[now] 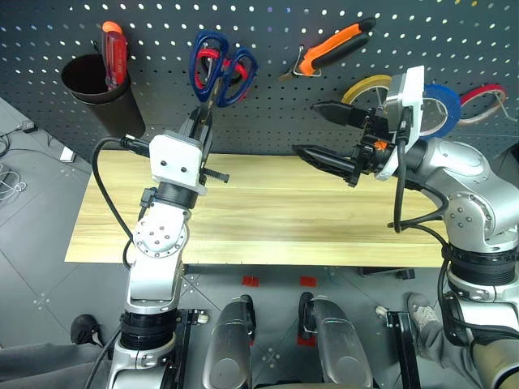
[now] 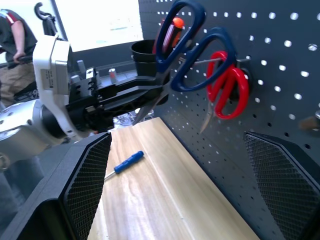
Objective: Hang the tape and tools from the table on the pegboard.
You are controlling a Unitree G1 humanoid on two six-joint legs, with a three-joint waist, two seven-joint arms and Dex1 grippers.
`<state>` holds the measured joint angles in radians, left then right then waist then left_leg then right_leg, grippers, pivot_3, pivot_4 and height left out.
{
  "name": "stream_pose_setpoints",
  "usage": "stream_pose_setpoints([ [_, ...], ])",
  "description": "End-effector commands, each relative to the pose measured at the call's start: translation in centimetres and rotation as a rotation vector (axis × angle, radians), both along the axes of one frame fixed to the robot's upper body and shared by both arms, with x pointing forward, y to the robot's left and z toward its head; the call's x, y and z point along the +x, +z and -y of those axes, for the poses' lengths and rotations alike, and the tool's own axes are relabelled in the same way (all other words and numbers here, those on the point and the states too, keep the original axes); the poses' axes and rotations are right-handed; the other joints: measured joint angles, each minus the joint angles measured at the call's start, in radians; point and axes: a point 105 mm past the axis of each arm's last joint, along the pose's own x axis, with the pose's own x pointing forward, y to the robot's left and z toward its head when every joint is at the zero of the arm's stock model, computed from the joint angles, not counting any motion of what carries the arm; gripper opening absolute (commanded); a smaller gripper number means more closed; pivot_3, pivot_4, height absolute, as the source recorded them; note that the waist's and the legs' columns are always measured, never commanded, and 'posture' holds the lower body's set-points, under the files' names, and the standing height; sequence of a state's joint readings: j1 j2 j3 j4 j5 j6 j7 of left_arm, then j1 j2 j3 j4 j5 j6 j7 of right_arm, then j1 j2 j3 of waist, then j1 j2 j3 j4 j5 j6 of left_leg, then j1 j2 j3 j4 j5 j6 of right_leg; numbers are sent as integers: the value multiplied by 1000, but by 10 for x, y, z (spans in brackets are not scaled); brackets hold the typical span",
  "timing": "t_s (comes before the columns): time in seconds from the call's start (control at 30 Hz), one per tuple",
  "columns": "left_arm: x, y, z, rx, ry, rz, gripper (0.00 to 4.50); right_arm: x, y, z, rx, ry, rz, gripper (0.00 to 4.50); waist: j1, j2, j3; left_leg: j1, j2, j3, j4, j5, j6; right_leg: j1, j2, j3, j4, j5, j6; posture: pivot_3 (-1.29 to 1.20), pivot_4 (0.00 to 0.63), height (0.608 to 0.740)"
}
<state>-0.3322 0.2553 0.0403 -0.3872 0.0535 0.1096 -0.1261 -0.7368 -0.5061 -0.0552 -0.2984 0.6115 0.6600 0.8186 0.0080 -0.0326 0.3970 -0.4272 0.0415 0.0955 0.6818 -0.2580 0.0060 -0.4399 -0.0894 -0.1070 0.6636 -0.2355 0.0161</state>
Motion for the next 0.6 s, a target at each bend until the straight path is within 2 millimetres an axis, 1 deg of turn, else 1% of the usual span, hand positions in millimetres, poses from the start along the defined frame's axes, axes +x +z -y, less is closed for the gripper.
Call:
stream_pose_setpoints([
  [0.03, -10, 6, 6, -15, -37, 17, 240, -5, 12, -1, 4, 16, 67, 4500, 0, 0, 0, 0, 0, 0, 0, 0, 0, 0, 0, 0, 0, 0, 0, 14, 321, 740],
  [0.13, -7, 1, 10, -16, -63, -16, 240, -4, 13, -2, 5, 22, 72, 4500, 0, 0, 0, 0, 0, 0, 0, 0, 0, 0, 0, 0, 0, 0, 0, 15, 321, 740],
  [0.23, -4, 0, 5, -53, -50, -39, 240, -4, 13, -3, 2, 21, 74, 4500, 0, 0, 0, 0, 0, 0, 0, 0, 0, 0, 0, 0, 0, 0, 0, 10, 322, 740],
  [0.33, 1, -6, 2, -67, -39, -77, 240, -4, 12, -3, 1, 19, 71, 4500, 0, 0, 0, 0, 0, 0, 0, 0, 0, 0, 0, 0, 0, 0, 0, 8, 324, 740],
  [0.5, 9, -6, 1, -80, -45, -74, 240, -5, 8, -4, -10, 14, 60, 4500, 1, 0, 0, 0, 0, -1, 0, 0, 0, 0, 0, -1, 0, 0, 0, -7, 323, 740],
  [0.6, 21, -12, 5, -95, -61, -130, 240, -4, 10, -4, 4, 8, 66, 4500, 1, 0, 0, 0, 0, -1, 0, 0, 0, 0, 0, -1, 0, 0, 0, -7, 323, 740],
])
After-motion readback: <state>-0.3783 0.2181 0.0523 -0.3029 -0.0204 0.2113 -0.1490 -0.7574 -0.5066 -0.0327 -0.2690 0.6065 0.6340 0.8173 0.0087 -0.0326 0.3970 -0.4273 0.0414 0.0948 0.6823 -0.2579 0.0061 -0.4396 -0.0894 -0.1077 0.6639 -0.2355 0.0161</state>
